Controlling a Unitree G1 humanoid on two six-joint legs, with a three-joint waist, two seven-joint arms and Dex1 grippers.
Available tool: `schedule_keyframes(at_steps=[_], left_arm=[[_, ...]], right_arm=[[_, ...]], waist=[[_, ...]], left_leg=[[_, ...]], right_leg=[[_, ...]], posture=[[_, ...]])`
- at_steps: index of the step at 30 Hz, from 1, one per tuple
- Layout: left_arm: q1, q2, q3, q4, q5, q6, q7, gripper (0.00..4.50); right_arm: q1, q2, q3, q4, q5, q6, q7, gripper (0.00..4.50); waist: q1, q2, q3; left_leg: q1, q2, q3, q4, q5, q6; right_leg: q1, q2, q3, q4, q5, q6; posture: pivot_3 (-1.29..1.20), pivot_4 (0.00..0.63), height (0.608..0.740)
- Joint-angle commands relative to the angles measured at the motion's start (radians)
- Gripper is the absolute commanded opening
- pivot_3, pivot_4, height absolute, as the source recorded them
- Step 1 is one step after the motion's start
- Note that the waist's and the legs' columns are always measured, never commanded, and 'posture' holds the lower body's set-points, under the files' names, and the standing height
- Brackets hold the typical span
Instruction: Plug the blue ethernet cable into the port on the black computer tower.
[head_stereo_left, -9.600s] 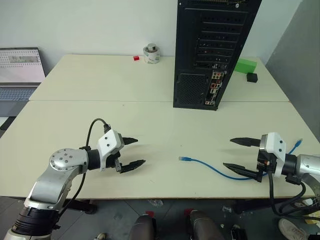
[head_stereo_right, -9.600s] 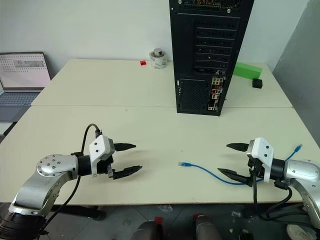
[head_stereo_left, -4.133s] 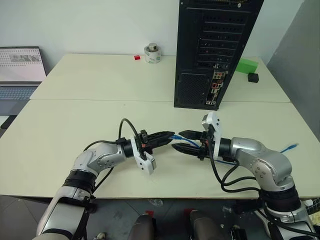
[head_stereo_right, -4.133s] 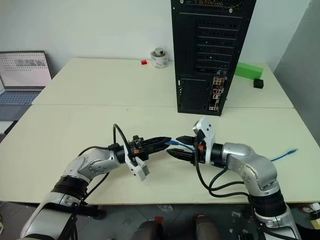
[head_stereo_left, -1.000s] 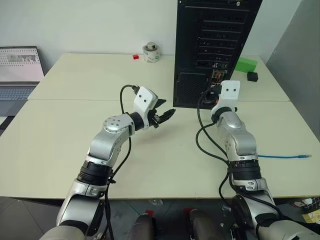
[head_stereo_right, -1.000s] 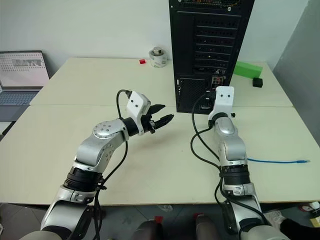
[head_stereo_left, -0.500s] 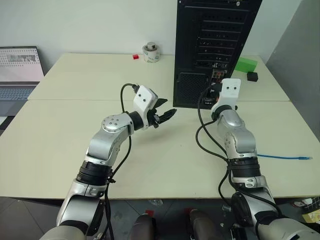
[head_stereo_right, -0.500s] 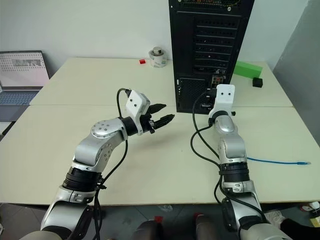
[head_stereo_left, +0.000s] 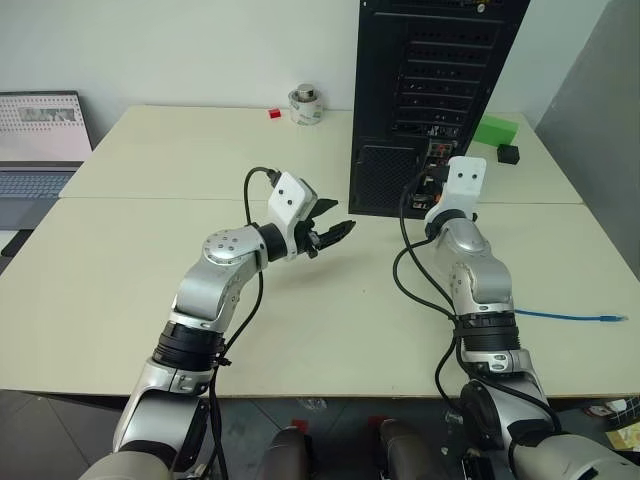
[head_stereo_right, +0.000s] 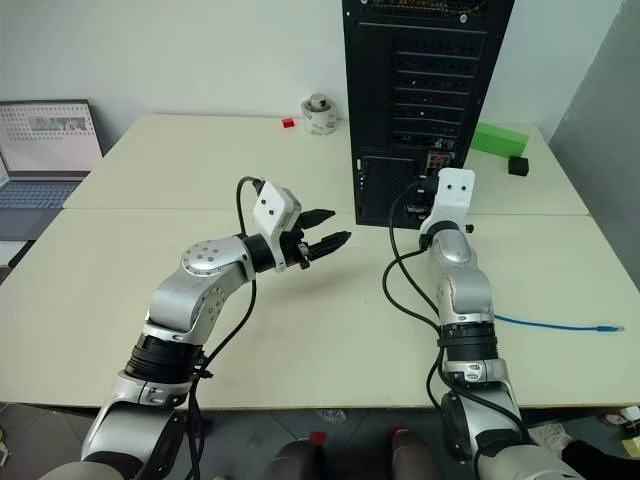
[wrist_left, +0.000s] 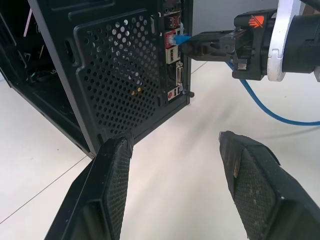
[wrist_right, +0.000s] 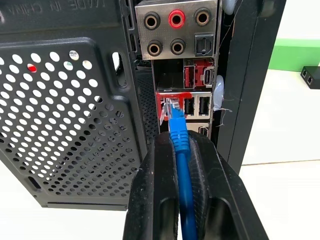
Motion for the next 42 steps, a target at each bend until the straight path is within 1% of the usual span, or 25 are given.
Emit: schedule_keyframes(at_steps=[1,10,18,27,32,34,35,42], left_arm=[[-0.017,0.002,0.012,-0.033,0.008,-0.019,-0.010,2.90],[-0.058,0.019,0.006,0.000,0.024,-0.019,-0.063,2.90],[-0.069,0.003,0.010,0.022,0.040,-0.025,-0.064,2.90],[-0.059,-0.004,0.011,0.019,0.050,-0.025,-0.058,2.90],[-0.055,-0.003,0.013,0.026,0.052,-0.025,-0.057,2.90],[-0.057,-0.001,0.014,0.034,0.054,-0.028,-0.058,2.90],[-0.058,0.000,0.015,0.038,0.055,-0.030,-0.059,2.90],[-0.069,0.000,0.029,0.079,0.072,-0.062,-0.044,2.90]], right_arm=[[-0.041,0.004,-0.016,-0.010,0.003,0.000,-0.023,0.01],[-0.094,0.017,-0.001,0.036,-0.003,0.010,-0.031,0.01],[-0.139,0.010,0.007,0.091,-0.010,-0.011,-0.017,0.01],[-0.148,0.000,0.015,0.128,-0.010,-0.023,0.012,0.00],[-0.125,-0.010,0.022,0.118,0.002,-0.042,0.070,0.00],[-0.110,-0.024,0.025,0.104,-0.001,-0.038,0.087,0.70],[-0.104,-0.030,0.027,0.097,-0.001,-0.033,0.099,0.81],[-0.023,-0.085,0.037,-0.006,-0.001,0.023,0.150,2.31]], waist=[[0.000,0.000,0.000],[-0.004,0.000,0.000],[-0.023,0.000,0.000],[-0.026,0.000,0.000],[-0.028,0.000,0.000],[-0.029,0.000,0.000],[-0.029,0.000,0.000],[-0.023,0.000,0.000]], left_leg=[[0.000,0.000,0.000,0.000,0.000,0.000],[0.000,0.000,0.000,0.000,0.000,0.000],[0.001,0.001,0.000,0.000,0.000,0.000],[0.001,0.001,0.001,0.000,0.000,0.000],[0.001,0.001,0.001,0.000,0.000,0.000],[0.001,0.001,0.001,0.000,0.000,0.000],[0.001,0.001,0.001,0.000,0.000,0.000],[-0.002,0.000,0.001,-0.001,0.000,0.000]], right_leg=[[0.000,0.000,0.000,0.000,0.000,0.000],[0.000,0.000,0.000,0.000,0.000,0.000],[0.000,0.001,0.001,0.001,0.000,0.000],[0.000,0.001,0.001,0.001,0.000,0.000],[0.000,0.001,0.002,0.001,0.000,0.000],[0.000,0.001,0.002,0.001,0.000,0.000],[0.000,0.001,0.002,0.001,0.000,0.000],[-0.002,0.000,0.002,0.000,0.000,0.000]], posture=[[0.00,0.150,0.740],[0.00,0.150,0.740],[0.00,0.150,0.740],[0.00,0.150,0.740],[0.00,0.150,0.740],[0.00,0.150,0.740],[0.00,0.150,0.740],[0.00,0.150,0.740]])
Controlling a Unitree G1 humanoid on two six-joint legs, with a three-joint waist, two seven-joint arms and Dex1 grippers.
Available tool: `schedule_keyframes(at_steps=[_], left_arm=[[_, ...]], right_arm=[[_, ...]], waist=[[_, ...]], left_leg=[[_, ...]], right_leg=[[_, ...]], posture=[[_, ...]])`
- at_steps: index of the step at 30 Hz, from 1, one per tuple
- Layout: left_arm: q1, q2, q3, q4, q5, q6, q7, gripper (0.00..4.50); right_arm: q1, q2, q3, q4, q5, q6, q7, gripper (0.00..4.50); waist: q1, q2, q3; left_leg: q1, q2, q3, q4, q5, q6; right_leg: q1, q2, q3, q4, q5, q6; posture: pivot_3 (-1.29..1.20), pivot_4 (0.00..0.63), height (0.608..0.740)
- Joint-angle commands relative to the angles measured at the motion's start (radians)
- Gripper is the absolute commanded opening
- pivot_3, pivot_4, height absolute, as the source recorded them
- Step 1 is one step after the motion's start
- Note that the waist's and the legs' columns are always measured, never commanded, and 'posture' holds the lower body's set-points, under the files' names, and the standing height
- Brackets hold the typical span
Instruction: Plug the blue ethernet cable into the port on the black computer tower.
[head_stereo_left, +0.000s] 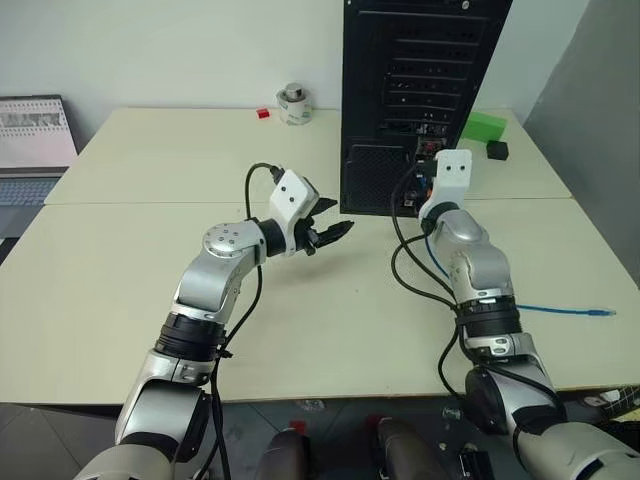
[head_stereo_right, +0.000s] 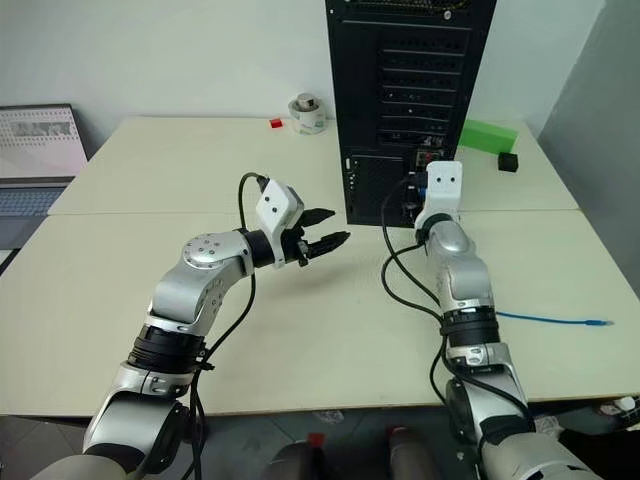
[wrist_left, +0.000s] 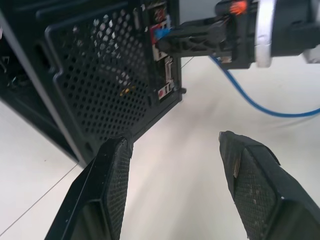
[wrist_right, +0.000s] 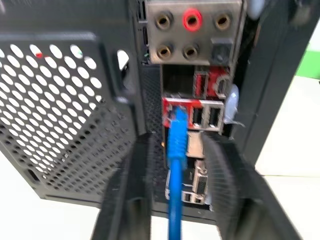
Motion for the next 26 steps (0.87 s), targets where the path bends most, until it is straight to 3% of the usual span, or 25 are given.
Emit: schedule_keyframes(at_steps=[1,5,10,20,26], left_arm=[[-0.026,-0.004,0.031,0.012,0.003,-0.033,0.016,2.90],[-0.030,-0.002,0.034,0.035,0.015,-0.029,0.032,2.90],[-0.028,0.027,0.034,0.065,0.035,-0.041,0.026,2.90],[-0.065,0.067,0.036,0.098,0.049,-0.063,-0.016,2.90],[-0.066,0.087,0.028,0.098,0.051,-0.057,-0.052,2.90]], right_arm=[[0.037,-0.031,-0.002,-0.118,0.002,0.029,0.024,2.51],[0.104,-0.055,0.005,-0.247,0.013,0.079,0.049,3.38],[0.199,-0.142,0.030,-0.469,0.119,0.152,0.251,4.49],[0.291,-0.446,-0.048,-0.651,0.286,0.245,0.553,4.49],[0.286,-0.513,-0.068,-0.633,0.322,0.259,0.602,4.49]], waist=[[0.001,0.000,0.000],[0.002,0.000,0.000],[0.002,0.000,0.000],[0.009,0.000,0.000],[0.009,0.000,0.000]], left_leg=[[0.000,0.000,0.000,0.000,0.000,0.000],[0.000,0.000,0.000,0.000,0.000,0.000],[0.000,0.000,0.000,0.000,0.000,0.000],[0.000,0.000,0.000,0.000,0.000,0.000],[0.001,0.000,0.000,0.000,0.000,0.000]], right_leg=[[0.000,0.000,0.000,0.000,0.000,0.000],[0.000,0.000,0.000,0.000,0.000,0.000],[0.000,0.000,0.000,0.000,0.000,0.000],[0.000,0.001,-0.001,0.000,0.000,0.000],[0.001,0.001,0.000,0.000,0.000,0.000]], posture=[[0.00,0.150,0.740],[0.00,0.150,0.740],[0.00,0.150,0.740],[0.00,0.150,0.740],[0.00,0.150,0.740]])
